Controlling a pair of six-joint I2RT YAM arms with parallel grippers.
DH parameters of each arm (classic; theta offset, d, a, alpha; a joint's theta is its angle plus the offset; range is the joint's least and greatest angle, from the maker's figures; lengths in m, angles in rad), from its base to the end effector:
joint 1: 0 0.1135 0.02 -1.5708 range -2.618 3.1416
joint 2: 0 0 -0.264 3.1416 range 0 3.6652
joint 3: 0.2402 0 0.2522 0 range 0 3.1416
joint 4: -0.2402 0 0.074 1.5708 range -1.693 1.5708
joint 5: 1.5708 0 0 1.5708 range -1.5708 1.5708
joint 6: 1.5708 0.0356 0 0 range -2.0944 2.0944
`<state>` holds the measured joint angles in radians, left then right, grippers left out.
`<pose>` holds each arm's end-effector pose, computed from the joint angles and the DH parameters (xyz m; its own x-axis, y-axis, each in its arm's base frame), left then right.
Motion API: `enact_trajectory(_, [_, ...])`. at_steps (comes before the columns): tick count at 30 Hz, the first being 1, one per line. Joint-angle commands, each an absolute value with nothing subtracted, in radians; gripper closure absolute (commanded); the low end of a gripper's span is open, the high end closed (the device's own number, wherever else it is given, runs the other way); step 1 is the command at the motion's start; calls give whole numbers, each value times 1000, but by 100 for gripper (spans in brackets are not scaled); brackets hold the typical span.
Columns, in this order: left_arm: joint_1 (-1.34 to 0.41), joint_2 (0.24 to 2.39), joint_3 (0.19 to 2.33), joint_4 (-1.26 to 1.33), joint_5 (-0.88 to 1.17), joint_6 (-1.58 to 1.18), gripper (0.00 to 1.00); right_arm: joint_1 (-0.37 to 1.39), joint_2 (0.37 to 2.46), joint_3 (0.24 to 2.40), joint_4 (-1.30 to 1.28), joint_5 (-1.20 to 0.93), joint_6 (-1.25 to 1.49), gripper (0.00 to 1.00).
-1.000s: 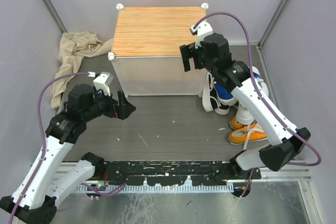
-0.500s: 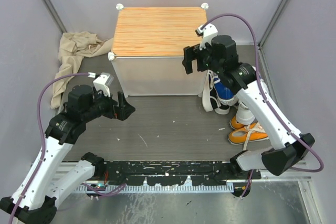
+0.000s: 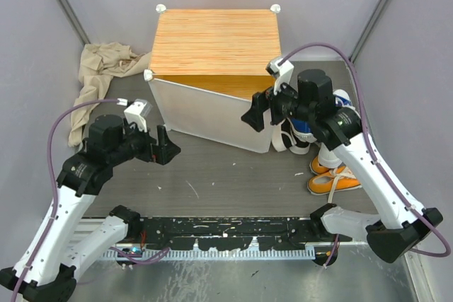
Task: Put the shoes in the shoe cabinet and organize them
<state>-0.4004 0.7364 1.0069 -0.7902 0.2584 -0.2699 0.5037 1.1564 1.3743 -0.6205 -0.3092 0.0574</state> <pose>0.1240 -0.0624 0.3602 -0.5957 -0.0278 -0.8027 0.4381 0.8264 -0.3537 0.2043 0.1249 0.4244 -0.3830 -0.1487 -0.9117 -0.6841 0.7088 0.1718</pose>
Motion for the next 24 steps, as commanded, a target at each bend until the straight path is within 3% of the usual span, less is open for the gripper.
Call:
enact_trajectory(1, [-405, 714, 1164, -854, 328, -245, 2, 514, 1079, 1305, -633, -519, 82, 0])
enact_trajectory(11, [-406, 682, 1401, -746, 455, -346, 2, 626, 877, 1124, -527, -792, 213, 0])
enact_trajectory(20, [-406, 899, 1476, -575, 549, -471, 2, 930, 803, 975, -295, -740, 366, 0])
enact_trajectory(24, [-447, 969, 1476, -542, 520, -481, 2, 966, 847, 983, -357, -669, 292, 0])
